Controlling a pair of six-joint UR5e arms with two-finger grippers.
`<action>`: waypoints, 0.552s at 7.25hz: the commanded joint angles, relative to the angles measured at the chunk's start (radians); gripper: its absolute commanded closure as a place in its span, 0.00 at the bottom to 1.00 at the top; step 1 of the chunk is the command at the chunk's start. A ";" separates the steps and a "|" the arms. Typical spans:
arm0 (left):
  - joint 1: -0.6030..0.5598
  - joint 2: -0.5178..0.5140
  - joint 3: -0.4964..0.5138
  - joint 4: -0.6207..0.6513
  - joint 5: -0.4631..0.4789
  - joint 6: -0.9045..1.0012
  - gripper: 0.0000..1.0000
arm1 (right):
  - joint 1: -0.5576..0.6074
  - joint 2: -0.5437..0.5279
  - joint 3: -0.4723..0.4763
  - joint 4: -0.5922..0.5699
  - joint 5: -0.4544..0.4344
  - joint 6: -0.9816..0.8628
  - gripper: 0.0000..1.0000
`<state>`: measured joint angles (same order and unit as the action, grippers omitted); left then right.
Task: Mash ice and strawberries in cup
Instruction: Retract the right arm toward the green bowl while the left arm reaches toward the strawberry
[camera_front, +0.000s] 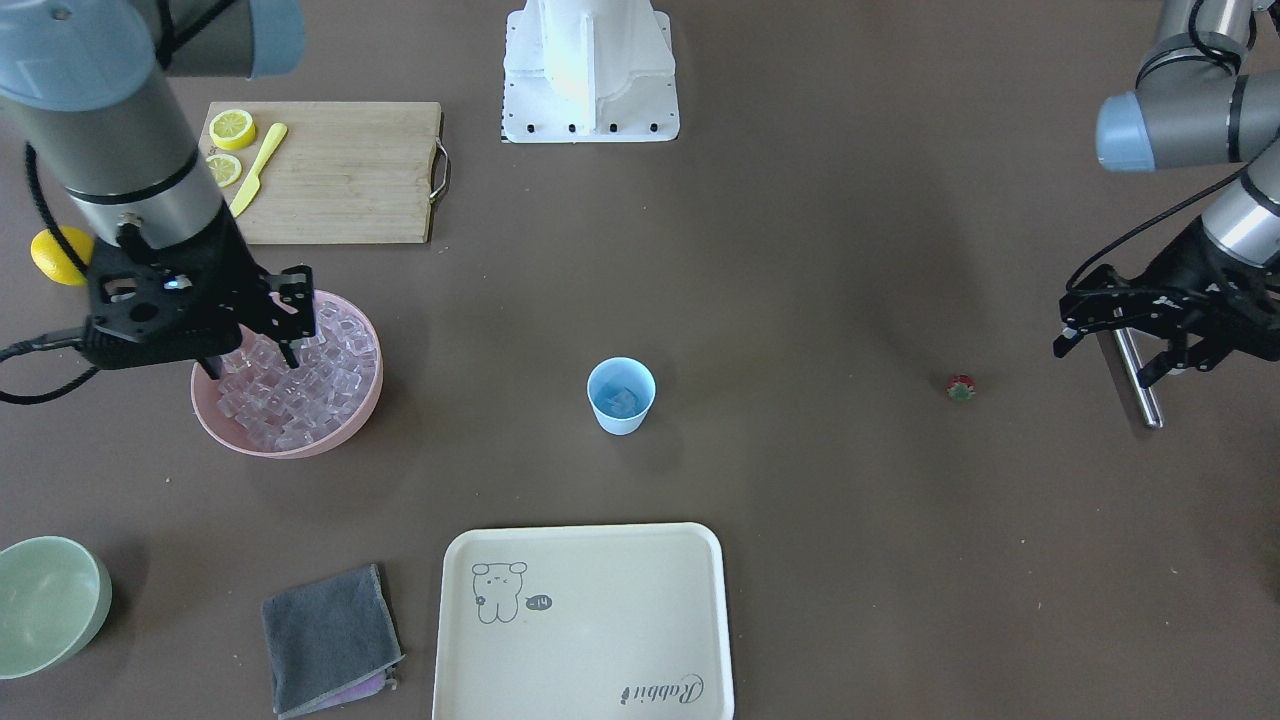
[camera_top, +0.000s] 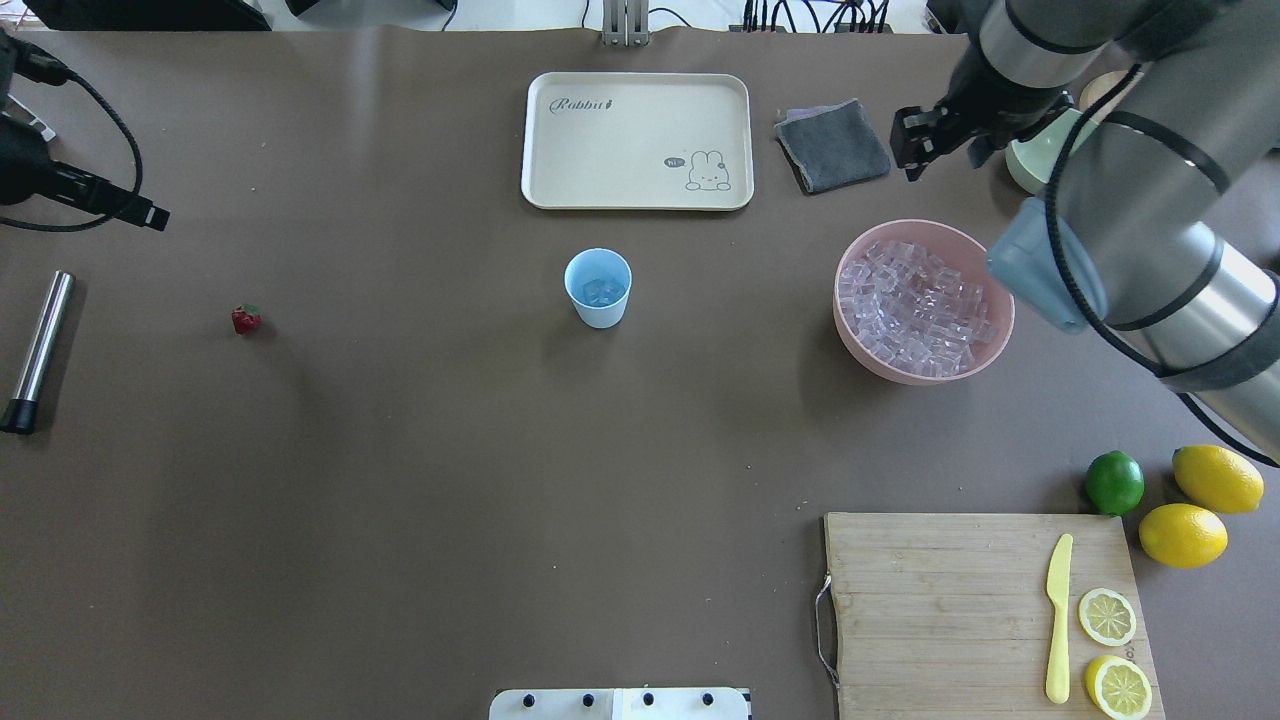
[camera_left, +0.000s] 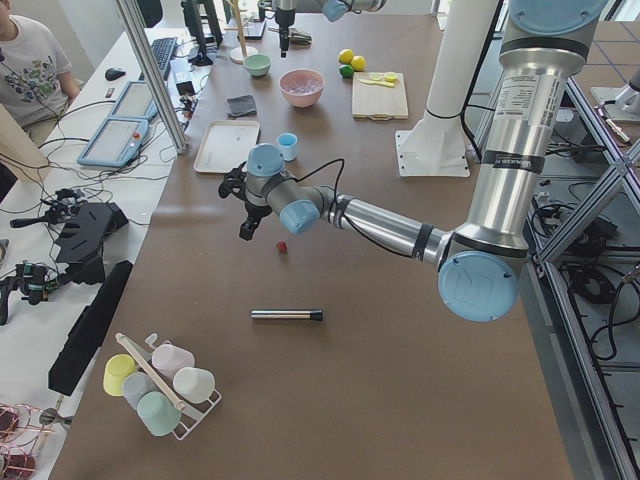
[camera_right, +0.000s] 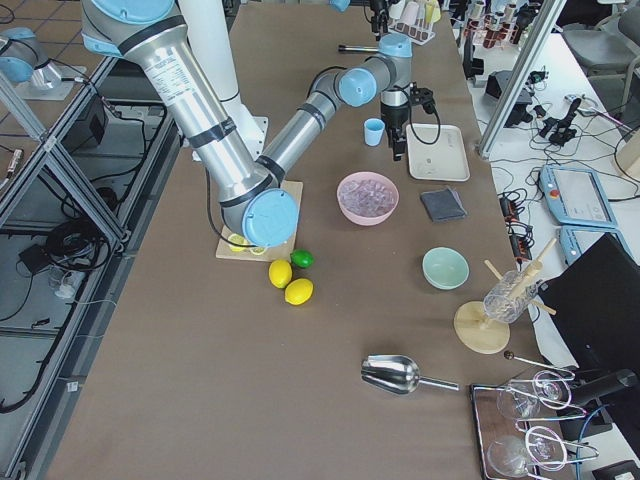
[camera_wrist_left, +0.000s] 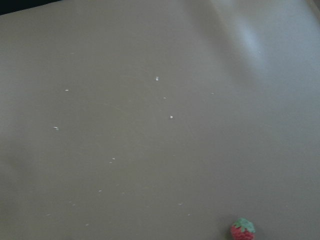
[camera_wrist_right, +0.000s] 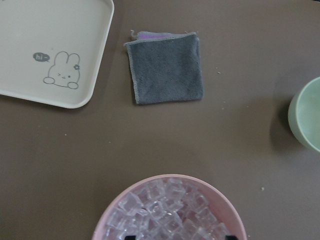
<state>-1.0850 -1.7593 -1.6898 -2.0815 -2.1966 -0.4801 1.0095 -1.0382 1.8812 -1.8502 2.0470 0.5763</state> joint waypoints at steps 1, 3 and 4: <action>0.205 -0.073 0.056 -0.002 0.156 -0.077 0.03 | 0.121 -0.124 0.044 -0.001 0.070 -0.152 0.33; 0.251 -0.108 0.125 -0.008 0.189 -0.081 0.03 | 0.179 -0.189 0.042 0.005 0.096 -0.258 0.32; 0.240 -0.076 0.124 -0.015 0.189 -0.083 0.03 | 0.179 -0.198 0.042 0.006 0.096 -0.259 0.32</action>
<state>-0.8463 -1.8560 -1.5752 -2.0902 -2.0152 -0.5610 1.1776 -1.2153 1.9237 -1.8464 2.1377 0.3391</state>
